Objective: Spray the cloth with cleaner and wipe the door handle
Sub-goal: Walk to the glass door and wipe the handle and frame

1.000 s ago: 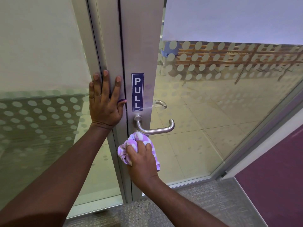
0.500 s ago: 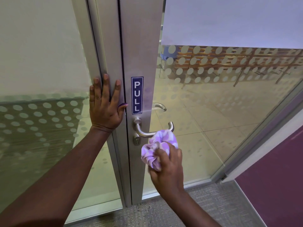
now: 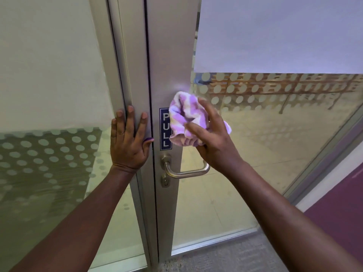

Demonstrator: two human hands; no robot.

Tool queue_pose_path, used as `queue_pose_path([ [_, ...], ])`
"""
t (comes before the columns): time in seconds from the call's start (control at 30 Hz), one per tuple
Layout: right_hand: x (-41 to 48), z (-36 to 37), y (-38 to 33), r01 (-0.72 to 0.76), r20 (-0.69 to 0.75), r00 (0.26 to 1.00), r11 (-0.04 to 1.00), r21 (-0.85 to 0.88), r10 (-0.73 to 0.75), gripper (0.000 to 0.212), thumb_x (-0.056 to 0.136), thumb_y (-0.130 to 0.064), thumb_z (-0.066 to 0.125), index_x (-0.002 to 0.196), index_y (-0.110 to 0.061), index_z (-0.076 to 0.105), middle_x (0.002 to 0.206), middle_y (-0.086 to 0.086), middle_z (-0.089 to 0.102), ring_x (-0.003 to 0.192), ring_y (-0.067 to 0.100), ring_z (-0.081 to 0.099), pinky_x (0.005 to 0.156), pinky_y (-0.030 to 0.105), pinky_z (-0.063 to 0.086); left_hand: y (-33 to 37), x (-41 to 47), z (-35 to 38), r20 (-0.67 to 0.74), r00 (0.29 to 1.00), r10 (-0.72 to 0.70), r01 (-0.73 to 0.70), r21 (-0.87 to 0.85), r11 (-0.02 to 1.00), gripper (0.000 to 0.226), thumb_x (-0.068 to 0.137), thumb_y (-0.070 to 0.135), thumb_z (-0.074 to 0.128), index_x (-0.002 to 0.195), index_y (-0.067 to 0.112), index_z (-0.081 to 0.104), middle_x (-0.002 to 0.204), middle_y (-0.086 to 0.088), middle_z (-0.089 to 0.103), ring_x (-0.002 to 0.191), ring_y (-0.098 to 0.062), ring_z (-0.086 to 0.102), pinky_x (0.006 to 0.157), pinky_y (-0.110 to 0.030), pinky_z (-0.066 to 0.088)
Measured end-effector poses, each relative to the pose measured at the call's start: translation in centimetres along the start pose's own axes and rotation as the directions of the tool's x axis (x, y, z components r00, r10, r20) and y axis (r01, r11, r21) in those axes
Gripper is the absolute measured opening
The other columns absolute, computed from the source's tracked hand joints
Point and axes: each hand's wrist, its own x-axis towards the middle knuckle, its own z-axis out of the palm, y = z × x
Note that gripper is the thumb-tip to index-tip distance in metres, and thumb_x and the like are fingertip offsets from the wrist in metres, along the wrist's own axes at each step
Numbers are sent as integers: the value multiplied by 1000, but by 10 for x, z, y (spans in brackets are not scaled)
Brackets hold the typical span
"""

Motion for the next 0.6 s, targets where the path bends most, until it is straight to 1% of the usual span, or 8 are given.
queue_pose_path([
  [0.07,6,5,3,63,38,997,996,-71,-60,43,74,8,69,107,-15,56,137,21,52,104,37,53,81,45,46,0,0,0,-6,1000,-10,10,-3,1000,60,101,46,18,153,17,21,164,-5,-6,150,-29,-3,123,-42,4],
  [0.17,6,12,5,126,46,992,974,-186,-119,44,72,8,67,107,-19,64,132,6,61,95,28,48,74,41,41,0,-1,0,-3,1000,-5,5,-4,1000,60,101,45,19,152,16,21,164,-5,-6,150,-29,-3,123,-42,3],
  [0.23,3,18,7,119,51,993,965,-235,-110,51,72,8,65,112,-22,68,132,-2,61,94,24,45,72,39,37,0,0,0,2,1000,-5,5,-6,1000,59,101,45,19,153,17,20,164,-5,-6,150,-28,-4,123,-41,2],
  [0.3,1,22,9,100,55,995,963,-251,-89,58,74,7,64,122,-25,65,133,-8,60,96,22,46,73,38,37,0,0,-1,3,1000,-6,6,-12,1000,59,101,45,19,153,17,20,164,-4,-7,150,-28,-4,123,-41,2],
  [0.37,0,26,10,79,53,996,965,-251,-68,60,76,5,64,128,-24,61,134,-10,59,100,21,47,75,38,37,0,0,-1,4,1000,-6,6,-16,1000,59,101,45,20,153,17,20,164,-4,-6,150,-28,-4,123,-41,2],
  [0.47,-3,32,12,85,62,995,963,-257,-72,58,79,5,61,129,-23,60,135,-11,58,103,20,47,76,38,39,1,0,-1,-1,1000,-6,6,-26,1000,60,100,45,20,152,16,21,164,-4,-6,150,-28,-4,123,-42,2],
  [0.6,-8,39,17,108,85,992,965,-240,-90,53,84,5,55,128,-24,60,134,-13,59,102,19,48,76,38,39,0,1,-2,5,1000,-8,8,-32,999,59,100,45,20,153,17,19,163,-3,-8,150,-27,-6,123,-41,1],
])
